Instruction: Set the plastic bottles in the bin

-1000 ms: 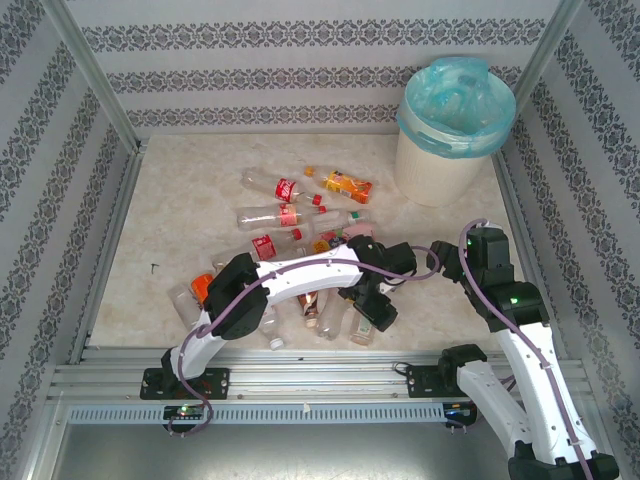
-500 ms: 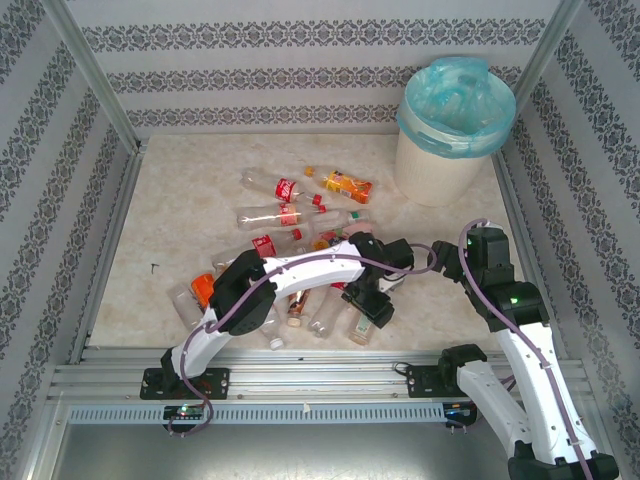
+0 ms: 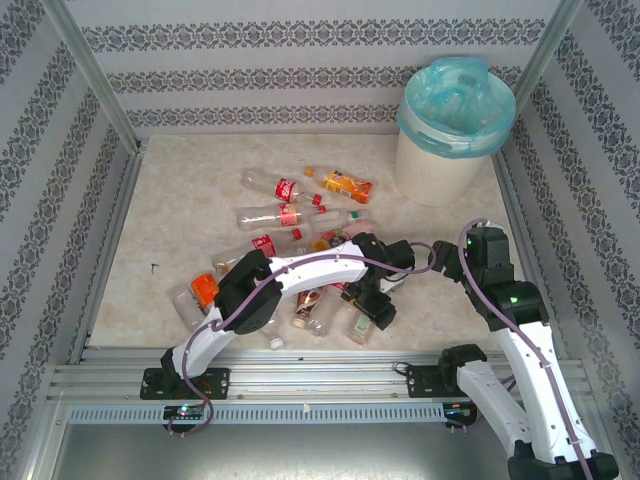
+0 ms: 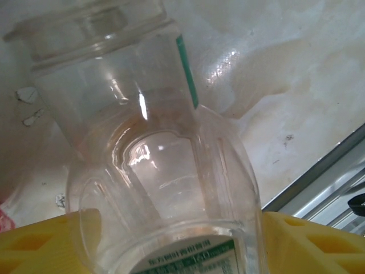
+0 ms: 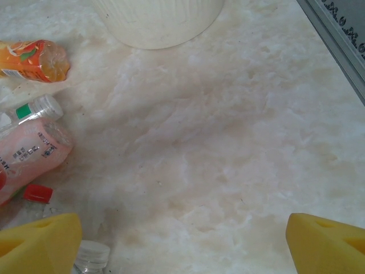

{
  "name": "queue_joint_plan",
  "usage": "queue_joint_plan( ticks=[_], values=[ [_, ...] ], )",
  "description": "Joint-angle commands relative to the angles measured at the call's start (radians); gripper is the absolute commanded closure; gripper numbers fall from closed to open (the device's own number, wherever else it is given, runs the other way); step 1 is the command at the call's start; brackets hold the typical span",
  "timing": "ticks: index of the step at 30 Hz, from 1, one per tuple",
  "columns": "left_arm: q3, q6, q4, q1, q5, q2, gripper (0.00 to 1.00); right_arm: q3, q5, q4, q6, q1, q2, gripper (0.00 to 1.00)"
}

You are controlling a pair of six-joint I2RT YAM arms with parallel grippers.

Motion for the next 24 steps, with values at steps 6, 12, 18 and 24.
queue_joint_plan(
  ticks=[6, 12, 18, 24],
  values=[
    [0.052, 0.045, -0.048, 0.008, -0.029, 0.055, 0.29, 0.005, 0.004, 0.030, -0.006, -0.007, 0.010, 0.08],
    [0.069, 0.046, -0.044, 0.008, -0.043, 0.009, 0.40, 0.031, 0.002, 0.020, -0.013, -0.007, 0.005, 0.08],
    [0.115, 0.093, -0.004, 0.014, -0.040, -0.141, 0.40, 0.109, -0.030, 0.020, -0.022, -0.006, 0.006, 0.09],
    [0.013, 0.158, 0.147, 0.060, -0.128, -0.325, 0.41, 0.198, -0.174, 0.145, -0.030, -0.002, 0.005, 0.11]
  ],
)
